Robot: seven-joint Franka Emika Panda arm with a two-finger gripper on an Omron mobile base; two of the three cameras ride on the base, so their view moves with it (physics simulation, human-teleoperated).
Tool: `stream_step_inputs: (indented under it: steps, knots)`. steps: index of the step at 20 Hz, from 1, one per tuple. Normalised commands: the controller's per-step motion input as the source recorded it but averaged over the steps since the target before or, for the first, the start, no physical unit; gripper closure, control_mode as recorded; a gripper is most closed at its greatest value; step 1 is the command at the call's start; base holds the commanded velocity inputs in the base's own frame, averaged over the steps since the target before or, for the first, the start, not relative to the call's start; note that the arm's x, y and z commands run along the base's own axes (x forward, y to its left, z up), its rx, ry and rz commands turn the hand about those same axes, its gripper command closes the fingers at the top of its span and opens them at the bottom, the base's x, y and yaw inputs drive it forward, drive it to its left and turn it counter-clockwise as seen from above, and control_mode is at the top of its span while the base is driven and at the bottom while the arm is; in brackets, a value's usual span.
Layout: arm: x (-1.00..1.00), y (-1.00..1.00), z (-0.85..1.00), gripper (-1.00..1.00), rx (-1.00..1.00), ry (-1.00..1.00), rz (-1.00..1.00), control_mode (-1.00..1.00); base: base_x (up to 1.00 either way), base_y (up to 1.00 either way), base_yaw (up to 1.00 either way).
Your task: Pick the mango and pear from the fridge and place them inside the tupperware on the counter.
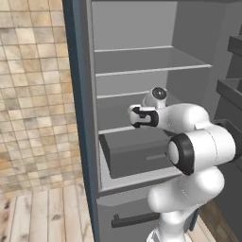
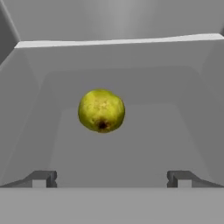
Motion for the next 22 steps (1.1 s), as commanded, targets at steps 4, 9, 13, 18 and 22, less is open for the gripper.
stream_step_inputs:
  steps: [4,9,13,18,22]
  knots:
    - [0.5,0.09,-0.15,-1.0,0.0,0.03,0.0,-1.0,0.0,0.0,0.0]
    - [0.38,0.07,-0.22,-1.0,0.0,0.03,0.0,-1.0,0.0,0.0,0.0]
    - [0.38,0.03,-0.2,-1.0,0.0,0.03,0.0,-1.0,0.0,0.0,0.0]
    - [0.4,0.02,-0.2,-1.0,0.0,0.03,0.0,-1.0,0.0,0.0,0.0]
    - [0.4,0.05,-0.27,-1.0,0.0,0.04,0.0,-1.0,0.0,0.0,0.0]
